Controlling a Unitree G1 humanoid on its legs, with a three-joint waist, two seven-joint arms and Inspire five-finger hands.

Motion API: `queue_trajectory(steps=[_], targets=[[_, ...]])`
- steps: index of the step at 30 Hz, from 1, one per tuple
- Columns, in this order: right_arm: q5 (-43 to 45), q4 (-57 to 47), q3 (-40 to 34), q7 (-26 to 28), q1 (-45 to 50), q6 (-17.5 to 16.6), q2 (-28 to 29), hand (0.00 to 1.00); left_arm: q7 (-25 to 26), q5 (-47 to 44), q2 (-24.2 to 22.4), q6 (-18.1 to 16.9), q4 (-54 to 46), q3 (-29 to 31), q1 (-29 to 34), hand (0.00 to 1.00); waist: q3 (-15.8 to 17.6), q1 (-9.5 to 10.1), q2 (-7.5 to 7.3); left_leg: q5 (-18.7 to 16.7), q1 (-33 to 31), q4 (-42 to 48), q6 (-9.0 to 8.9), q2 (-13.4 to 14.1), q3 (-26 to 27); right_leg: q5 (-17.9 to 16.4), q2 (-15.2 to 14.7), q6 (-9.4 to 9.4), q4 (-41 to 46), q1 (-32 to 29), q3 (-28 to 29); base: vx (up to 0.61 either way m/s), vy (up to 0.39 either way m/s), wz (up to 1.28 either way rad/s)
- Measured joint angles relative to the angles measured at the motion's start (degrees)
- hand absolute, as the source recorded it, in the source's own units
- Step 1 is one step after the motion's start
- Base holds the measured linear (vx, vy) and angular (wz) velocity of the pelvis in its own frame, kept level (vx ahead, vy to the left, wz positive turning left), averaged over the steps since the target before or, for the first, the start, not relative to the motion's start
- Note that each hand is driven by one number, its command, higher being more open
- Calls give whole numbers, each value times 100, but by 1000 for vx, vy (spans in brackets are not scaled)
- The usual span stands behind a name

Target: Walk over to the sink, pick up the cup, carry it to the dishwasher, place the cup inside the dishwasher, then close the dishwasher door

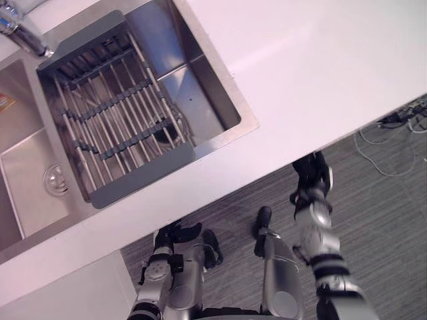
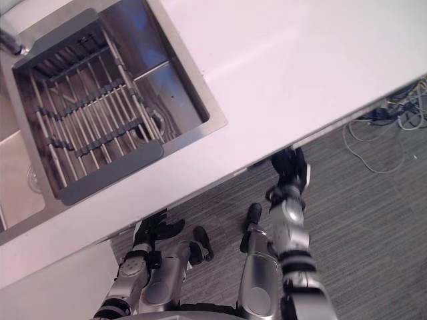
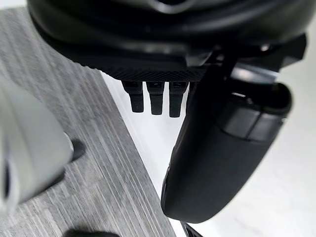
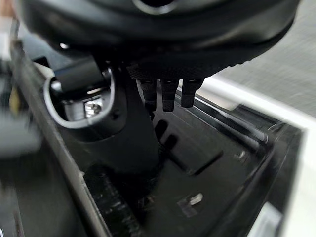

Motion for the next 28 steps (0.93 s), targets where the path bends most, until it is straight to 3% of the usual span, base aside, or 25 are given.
queue_trajectory(steps=[6, 13, 17, 21, 24, 28], targets=[[-679, 300, 349, 107, 95, 287, -475, 90, -7, 6, 162, -47, 152, 1, -12, 90, 8, -85, 14, 39, 7, 43, -48, 72, -500, 143, 223, 1, -624, 568, -201, -10, -39, 31], [-1975, -517, 364, 1142, 1623, 198, -456, 90, -24, 28, 281, -16, 306, 24, 18, 90, -124, -162, -31, 176, 344, -368, -208, 90, -1035, 220, 380, -21, -1199, 1255, -638, 4, -41, 30], [-2455, -548, 160, 1508, 2591, -16, 128, 90, -120, 71, 389, 92, 406, 73, 318, 90, -813, -227, -282, 399, 750, -928, -305, 53, -1142, 217, 446, -20, -1495, 1615, -786, 94, -36, 17], [-2782, 137, -63, 1548, 2928, -20, 362, 90, -167, 142, 516, 134, 531, 117, 557, 90, -1262, -247, -523, 405, 1079, -1134, -316, 35, -1103, 206, 479, -4, -1686, 1917, -771, 73, 19, 0], [-2811, 626, -85, 1567, 2998, -12, 385, 90, -251, 138, 560, 184, 602, 305, 752, 90, -1408, -243, -628, 404, 1286, -1204, -317, 26, -967, 201, 479, 9, -1698, 2035, -643, 29, 49, -18], [-2976, 975, -107, 1634, 3179, 28, 386, 90, -275, 136, 594, 208, 602, 316, 971, 90, -1591, -245, -626, 405, 1460, -1280, -316, 1, -875, 226, 479, 45, -1754, 2130, -540, 7, 32, -15]])
